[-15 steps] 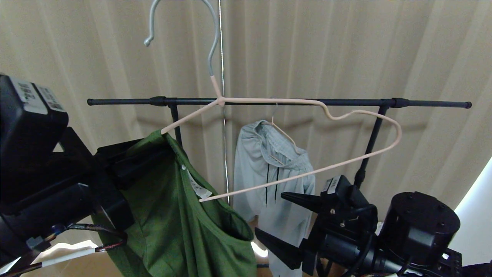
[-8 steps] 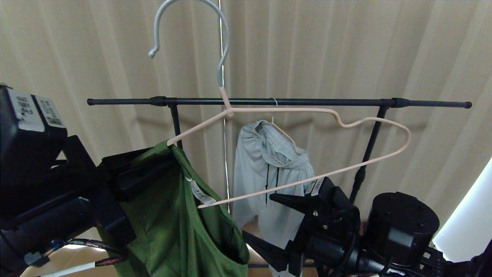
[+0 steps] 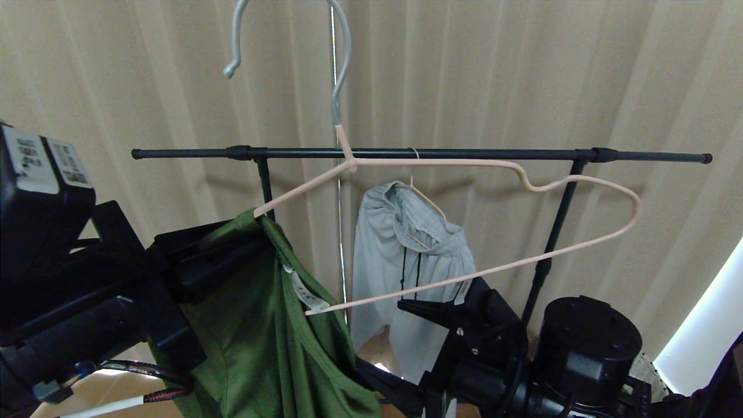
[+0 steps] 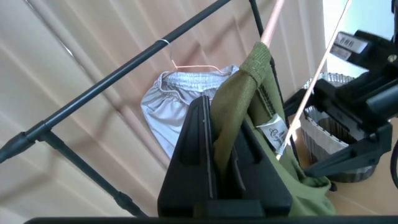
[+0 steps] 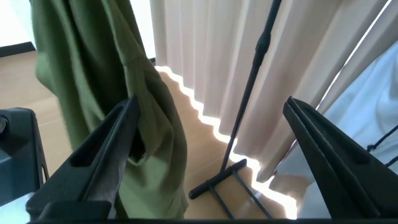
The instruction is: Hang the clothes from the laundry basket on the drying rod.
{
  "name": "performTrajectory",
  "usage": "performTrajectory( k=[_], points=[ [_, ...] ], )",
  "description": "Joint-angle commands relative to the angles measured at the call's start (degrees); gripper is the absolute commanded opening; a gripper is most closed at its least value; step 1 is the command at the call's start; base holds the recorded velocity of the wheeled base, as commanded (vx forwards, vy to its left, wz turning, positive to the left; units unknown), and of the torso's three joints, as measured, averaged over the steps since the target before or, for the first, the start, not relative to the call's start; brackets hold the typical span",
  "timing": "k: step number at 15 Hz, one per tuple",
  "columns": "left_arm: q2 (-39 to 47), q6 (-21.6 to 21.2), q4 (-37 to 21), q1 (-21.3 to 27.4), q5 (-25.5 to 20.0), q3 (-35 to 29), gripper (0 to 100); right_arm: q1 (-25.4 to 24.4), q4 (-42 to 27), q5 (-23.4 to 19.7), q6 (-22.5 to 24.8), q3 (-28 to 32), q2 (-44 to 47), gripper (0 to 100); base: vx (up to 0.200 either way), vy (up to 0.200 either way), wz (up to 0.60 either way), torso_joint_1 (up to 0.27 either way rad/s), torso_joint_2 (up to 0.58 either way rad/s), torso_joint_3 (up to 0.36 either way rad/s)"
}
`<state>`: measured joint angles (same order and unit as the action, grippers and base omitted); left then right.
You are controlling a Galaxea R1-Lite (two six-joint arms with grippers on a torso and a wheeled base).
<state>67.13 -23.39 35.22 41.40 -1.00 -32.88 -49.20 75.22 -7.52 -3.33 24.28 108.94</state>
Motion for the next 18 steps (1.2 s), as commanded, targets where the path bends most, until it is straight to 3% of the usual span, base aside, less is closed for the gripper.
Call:
performTrajectory(
  k=[1,9,11,18],
  points=[
    [0.1,0.01,0.03,0.0,0.03,-0.17,0,-0.02,0.02,-0.04,-0.01,-0.47,0.23,100,0.0,0.0,0.0,0.0,0.0,0.0],
    [2.21,0.45,0.03,-0.62,0.56,-0.52,0,-2.3,0.02,0.49,-0.01,-0.47,0.14,100,0.0,0.0,0.0,0.0,0.0,0.0],
    [3.09,3.35,0.03,-3.87,0.3,-0.7,0,-2.83,0.11,1.19,-0.01,-0.38,0.14,100,0.0,0.0,0.0,0.0,0.0,0.0],
    [-0.16,3.97,-0.06,0.88,0.03,1.15,0,-1.42,0.37,1.19,-0.01,0.41,2.33,100,0.0,0.0,0.0,0.0,0.0,0.0]
  ],
)
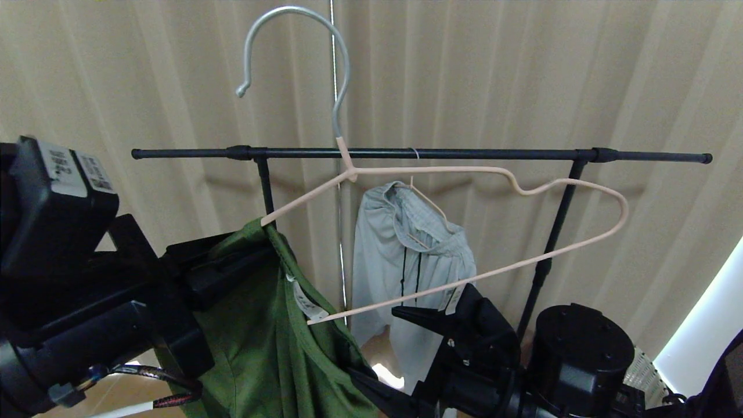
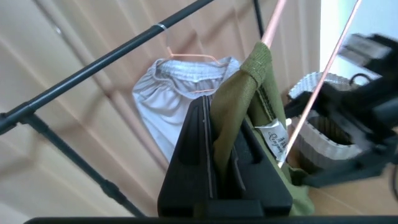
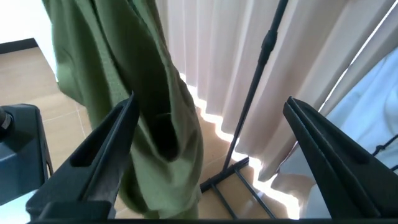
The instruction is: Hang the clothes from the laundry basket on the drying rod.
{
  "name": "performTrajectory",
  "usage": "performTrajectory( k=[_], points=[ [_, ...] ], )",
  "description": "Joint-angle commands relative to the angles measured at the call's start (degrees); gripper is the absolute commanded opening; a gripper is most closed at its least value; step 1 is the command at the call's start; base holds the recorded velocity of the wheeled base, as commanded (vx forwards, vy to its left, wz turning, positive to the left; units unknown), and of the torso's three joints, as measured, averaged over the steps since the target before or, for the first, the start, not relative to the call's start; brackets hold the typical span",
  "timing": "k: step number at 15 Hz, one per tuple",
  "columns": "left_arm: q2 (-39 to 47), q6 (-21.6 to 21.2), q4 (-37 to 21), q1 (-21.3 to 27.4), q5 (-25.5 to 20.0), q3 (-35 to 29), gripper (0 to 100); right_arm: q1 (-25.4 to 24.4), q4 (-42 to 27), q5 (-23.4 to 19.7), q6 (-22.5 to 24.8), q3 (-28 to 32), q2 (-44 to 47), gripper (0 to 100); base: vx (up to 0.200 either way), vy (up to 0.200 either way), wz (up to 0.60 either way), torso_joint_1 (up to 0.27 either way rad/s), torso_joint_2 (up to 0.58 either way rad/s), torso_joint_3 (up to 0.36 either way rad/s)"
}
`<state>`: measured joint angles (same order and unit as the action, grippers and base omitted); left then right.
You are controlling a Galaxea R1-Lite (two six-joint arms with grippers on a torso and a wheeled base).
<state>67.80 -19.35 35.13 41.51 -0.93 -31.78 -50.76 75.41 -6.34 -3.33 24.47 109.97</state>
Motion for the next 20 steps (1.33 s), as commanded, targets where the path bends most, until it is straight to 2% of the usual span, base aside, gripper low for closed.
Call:
performTrajectory(
  k=[1,9,12,20],
  points=[
    [-1.1,0.01,0.02,0.77,-0.04,0.05,0,0.14,0.17,0.01,-0.01,0.32,1.91,100,0.0,0.0,0.0,0.0,0.0,0.0],
    [-2.68,-0.08,0.02,0.5,0.05,0.32,0,0.49,0.26,0.01,-0.01,0.49,1.39,100,0.0,0.0,0.0,0.0,0.0,0.0],
    [-2.15,-0.08,0.02,0.41,0.05,0.58,0,0.4,4.22,0.01,0.08,-0.21,0.68,100,0.0,0.0,0.0,0.0,0.0,0.0],
    [-2.5,0.01,0.11,1.56,-0.13,0.05,0,2.07,4.57,0.01,-0.01,-0.3,2.62,100,0.0,0.0,0.0,0.0,0.0,0.0]
  ],
)
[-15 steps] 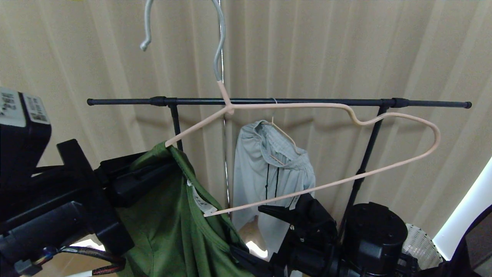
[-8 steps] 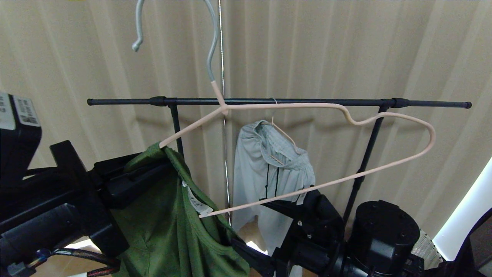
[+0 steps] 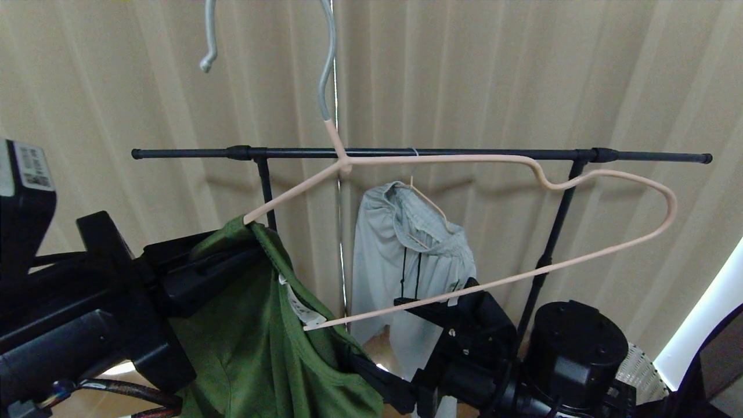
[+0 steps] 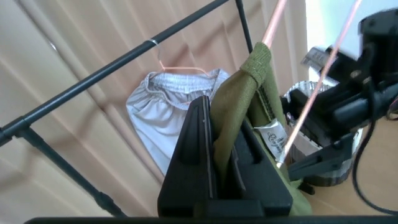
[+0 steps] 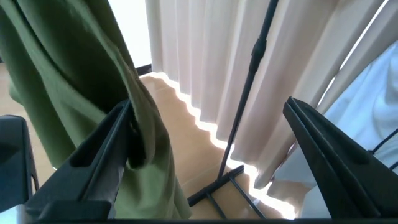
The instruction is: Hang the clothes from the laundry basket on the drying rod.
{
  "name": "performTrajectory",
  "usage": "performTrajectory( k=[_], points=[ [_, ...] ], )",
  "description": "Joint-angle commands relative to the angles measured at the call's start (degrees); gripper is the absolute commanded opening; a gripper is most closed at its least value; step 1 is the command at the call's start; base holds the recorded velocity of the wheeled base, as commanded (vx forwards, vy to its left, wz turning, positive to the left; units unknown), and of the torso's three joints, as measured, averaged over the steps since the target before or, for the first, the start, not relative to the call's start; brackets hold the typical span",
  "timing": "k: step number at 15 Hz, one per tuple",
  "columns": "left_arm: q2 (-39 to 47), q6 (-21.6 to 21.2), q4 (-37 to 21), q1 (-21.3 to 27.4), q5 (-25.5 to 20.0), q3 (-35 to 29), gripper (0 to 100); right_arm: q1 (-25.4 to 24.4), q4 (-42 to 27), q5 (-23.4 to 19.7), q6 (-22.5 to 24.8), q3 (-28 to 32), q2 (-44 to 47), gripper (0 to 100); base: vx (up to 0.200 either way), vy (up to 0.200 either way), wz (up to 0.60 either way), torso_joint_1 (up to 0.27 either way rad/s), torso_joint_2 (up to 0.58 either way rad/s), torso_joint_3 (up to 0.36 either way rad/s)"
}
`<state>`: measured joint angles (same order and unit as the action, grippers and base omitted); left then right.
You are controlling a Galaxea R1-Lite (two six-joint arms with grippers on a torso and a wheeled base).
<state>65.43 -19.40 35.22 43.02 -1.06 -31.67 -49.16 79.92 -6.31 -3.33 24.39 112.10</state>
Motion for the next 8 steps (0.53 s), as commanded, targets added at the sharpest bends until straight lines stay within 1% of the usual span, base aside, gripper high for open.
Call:
performTrajectory(
  k=[1,2,3,5,6,7,8],
  points=[
    [-0.21,0.06,0.03,0.05,0.01,-0.15,0,0.56,0.06,-0.01,-0.01,-0.58,0.31,100,0.0,0.0,0.0,0.0,0.0,0.0],
    [-0.21,0.15,0.03,0.05,0.01,-0.5,0,0.82,0.06,-0.01,-0.01,-1.19,0.13,100,0.0,0.0,0.0,0.0,0.0,0.0],
    [-0.21,0.24,0.03,-0.04,0.01,-0.67,0,1.18,0.15,-0.01,-0.01,-2.07,-0.13,0,0.0,0.0,0.0,0.0,0.0,0.0],
    [0.14,0.06,-0.15,-1.54,0.36,-0.76,0,2.85,0.15,-0.01,-0.01,-5.06,-2.94,0,0.0,0.0,0.0,0.0,0.0,0.0],
    [0.32,-0.2,-0.41,-3.82,0.36,-0.41,0,4.16,0.15,-0.01,-0.01,-7.08,-5.58,0,0.0,0.0,0.0,0.0,0.0,0.0],
    [0.75,-1.0,-0.68,-5.58,0.36,0.03,0,5.31,0.15,-0.01,0.08,-8.22,-7.6,0,0.0,0.0,0.0,0.0,0.0,0.0],
    [1.37,-3.1,-0.85,-7.51,0.45,0.82,0,6.8,0.06,-0.01,0.16,-9.28,-9.89,0,0.0,0.0,0.0,0.0,0.0,0.0]
  ],
)
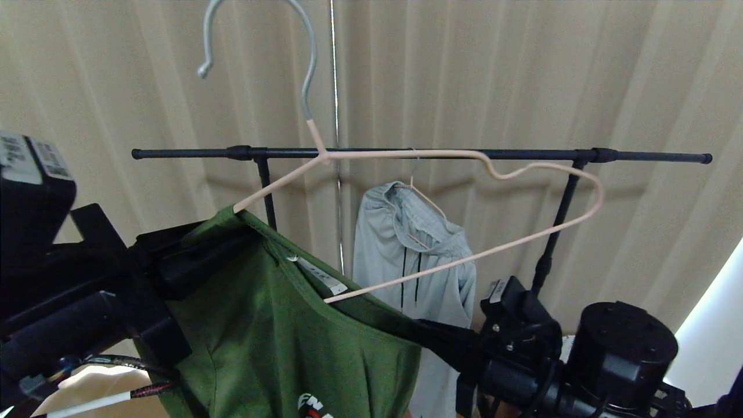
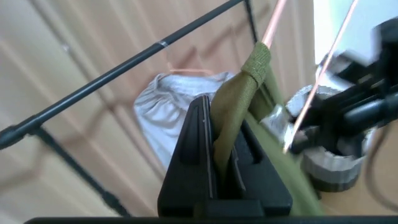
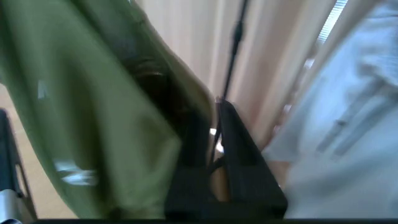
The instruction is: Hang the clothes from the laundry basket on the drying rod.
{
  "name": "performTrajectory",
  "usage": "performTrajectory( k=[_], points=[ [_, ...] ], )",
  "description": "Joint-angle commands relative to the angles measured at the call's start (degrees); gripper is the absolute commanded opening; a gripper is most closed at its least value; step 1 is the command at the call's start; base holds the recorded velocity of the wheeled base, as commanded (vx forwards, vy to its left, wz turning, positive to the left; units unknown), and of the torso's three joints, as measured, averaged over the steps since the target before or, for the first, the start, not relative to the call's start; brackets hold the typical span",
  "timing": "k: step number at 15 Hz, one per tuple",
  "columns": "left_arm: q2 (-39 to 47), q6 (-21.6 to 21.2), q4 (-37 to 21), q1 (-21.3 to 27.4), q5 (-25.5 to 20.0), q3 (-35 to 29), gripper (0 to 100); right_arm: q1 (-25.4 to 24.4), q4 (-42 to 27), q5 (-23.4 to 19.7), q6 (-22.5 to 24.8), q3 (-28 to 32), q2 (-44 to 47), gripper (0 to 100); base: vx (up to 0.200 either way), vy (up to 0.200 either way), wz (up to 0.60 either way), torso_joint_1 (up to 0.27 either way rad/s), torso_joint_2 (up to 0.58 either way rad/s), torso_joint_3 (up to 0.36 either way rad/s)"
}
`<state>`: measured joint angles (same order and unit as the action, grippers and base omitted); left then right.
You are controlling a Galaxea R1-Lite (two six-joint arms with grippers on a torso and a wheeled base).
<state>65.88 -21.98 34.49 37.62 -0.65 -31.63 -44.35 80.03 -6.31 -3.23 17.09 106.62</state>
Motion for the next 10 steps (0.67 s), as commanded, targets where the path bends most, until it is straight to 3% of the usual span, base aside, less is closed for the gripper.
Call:
performTrajectory(
  k=[1,3,5,10],
  points=[
    [1.09,-2.63,-0.12,-3.52,0.03,1.49,0,3.57,-0.05,-0.01,0.24,-2.68,-5.81,0,0.0,0.0,0.0,0.0,0.0,0.0],
    [1.8,-7.9,-0.03,-5.98,0.12,3.69,0,8.67,-0.31,-0.01,1.03,-3.29,-8.45,0,0.0,0.0,0.0,0.0,0.0,0.0],
    [2.33,-10.36,-0.03,-7.21,0.12,4.74,0,11.74,-0.31,-0.01,1.47,-3.03,-9.32,0,0.0,0.0,0.0,0.0,0.0,0.0],
    [2.59,-14.49,-0.03,-11.96,0.21,6.94,0,14.99,-0.31,-0.1,1.65,-1.71,-9.06,0,0.0,0.0,0.0,0.0,0.0,0.0]
  ],
)
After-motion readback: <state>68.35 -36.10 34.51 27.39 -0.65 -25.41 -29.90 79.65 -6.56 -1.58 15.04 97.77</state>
